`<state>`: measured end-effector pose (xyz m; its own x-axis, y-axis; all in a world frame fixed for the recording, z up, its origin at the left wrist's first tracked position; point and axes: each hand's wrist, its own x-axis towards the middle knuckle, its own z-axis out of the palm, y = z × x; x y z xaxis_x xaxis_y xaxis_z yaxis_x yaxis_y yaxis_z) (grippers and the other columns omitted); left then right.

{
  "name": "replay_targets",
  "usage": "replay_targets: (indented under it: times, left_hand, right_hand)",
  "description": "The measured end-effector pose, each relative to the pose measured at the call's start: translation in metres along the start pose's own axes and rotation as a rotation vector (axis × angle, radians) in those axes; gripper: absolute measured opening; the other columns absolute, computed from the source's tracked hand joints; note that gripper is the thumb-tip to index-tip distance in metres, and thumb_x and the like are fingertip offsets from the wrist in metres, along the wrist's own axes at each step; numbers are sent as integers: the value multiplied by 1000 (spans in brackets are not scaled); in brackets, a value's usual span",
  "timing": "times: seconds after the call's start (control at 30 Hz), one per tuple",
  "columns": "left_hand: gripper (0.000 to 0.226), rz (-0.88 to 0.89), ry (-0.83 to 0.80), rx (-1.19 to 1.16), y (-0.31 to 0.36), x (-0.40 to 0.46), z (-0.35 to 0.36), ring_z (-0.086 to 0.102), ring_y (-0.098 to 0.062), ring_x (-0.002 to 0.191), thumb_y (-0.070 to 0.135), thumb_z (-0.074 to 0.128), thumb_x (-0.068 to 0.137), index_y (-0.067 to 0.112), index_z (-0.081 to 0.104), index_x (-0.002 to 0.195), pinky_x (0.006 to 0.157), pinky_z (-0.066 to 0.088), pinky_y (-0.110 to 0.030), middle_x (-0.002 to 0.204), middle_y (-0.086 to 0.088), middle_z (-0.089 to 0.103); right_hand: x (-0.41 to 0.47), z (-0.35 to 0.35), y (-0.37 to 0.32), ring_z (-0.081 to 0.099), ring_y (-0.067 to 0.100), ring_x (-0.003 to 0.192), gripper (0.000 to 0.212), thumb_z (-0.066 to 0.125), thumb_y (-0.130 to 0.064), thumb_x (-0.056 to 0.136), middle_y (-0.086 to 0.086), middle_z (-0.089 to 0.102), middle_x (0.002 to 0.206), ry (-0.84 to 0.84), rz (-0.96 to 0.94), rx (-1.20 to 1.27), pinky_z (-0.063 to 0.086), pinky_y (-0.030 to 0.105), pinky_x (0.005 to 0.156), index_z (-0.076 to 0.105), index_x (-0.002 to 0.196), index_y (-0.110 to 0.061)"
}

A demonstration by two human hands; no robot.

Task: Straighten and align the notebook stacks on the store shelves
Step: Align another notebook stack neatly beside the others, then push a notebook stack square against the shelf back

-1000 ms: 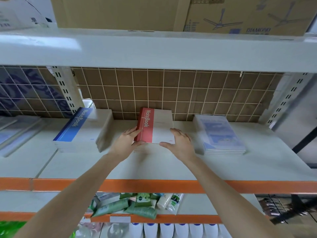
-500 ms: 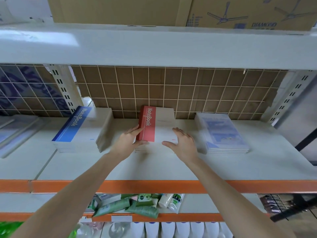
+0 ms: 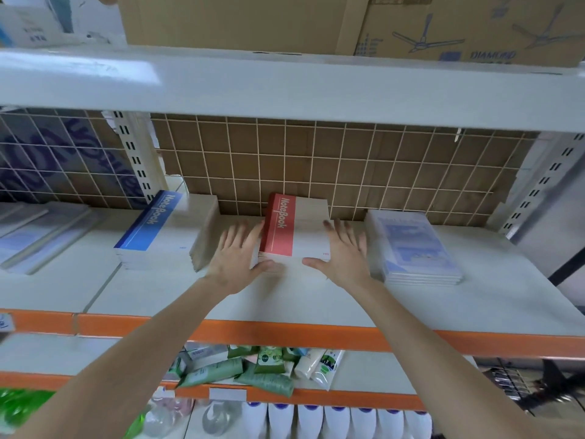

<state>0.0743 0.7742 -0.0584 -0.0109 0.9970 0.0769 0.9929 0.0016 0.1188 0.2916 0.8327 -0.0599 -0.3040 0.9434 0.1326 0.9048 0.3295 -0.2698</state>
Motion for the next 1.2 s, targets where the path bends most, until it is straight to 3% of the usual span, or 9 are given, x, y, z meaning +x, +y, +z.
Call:
replay_targets:
  times: [0.1,0.23,0.5,0.67,0.93,1.2]
  left_hand:
    - [82,-32,86,19,-11,-19,1,-7,-24,146,68,12,84,23,-3,150,117,-4,-38,159,-6,-3]
    - [97,-114,122,60,-40,-55,-2,-7,-24,146,74,-19,70,21,-1,150,117,-3,-38,158,-6,-4]
    - [85,-431,131,60,-153,-170,-16,-6,-24,146,70,2,81,22,0,151,117,-2,-39,158,-5,-9]
    - [67,-581,231,35,-243,-231,-27,0,-26,146,46,34,97,18,6,151,117,6,-41,158,-8,-5]
    - [68,-628,255,33,-408,-304,-42,5,-27,145,45,40,96,18,10,151,115,6,-41,158,-7,-2]
    - [67,-756,213,62,-543,-352,-55,1,-25,146,47,34,97,19,4,151,116,2,-40,158,-6,-6]
  right_hand:
    - [-10,2,-24,-7,20,147,90,49,-65,84,2,0,160,44,-151,-27,-9,45,114,9,152,-20]
    - [-22,24,-81,-10,19,146,85,43,-61,89,3,-4,160,-2,-373,-5,-15,41,113,7,152,-18]
    - [-51,70,-223,-15,17,146,76,37,-53,95,4,-13,159,-139,-691,19,-14,42,114,1,152,-17]
    - [-57,94,-314,-12,16,146,77,43,-51,94,3,-8,160,-157,-775,50,-16,40,113,6,152,-17]
    - [-61,156,-493,-13,16,146,77,44,-49,94,4,-11,159,-223,-806,60,-12,42,114,4,152,-18]
    - [-49,197,-643,-11,18,146,78,44,-47,95,6,-9,159,-267,-845,66,-10,43,115,2,152,-14]
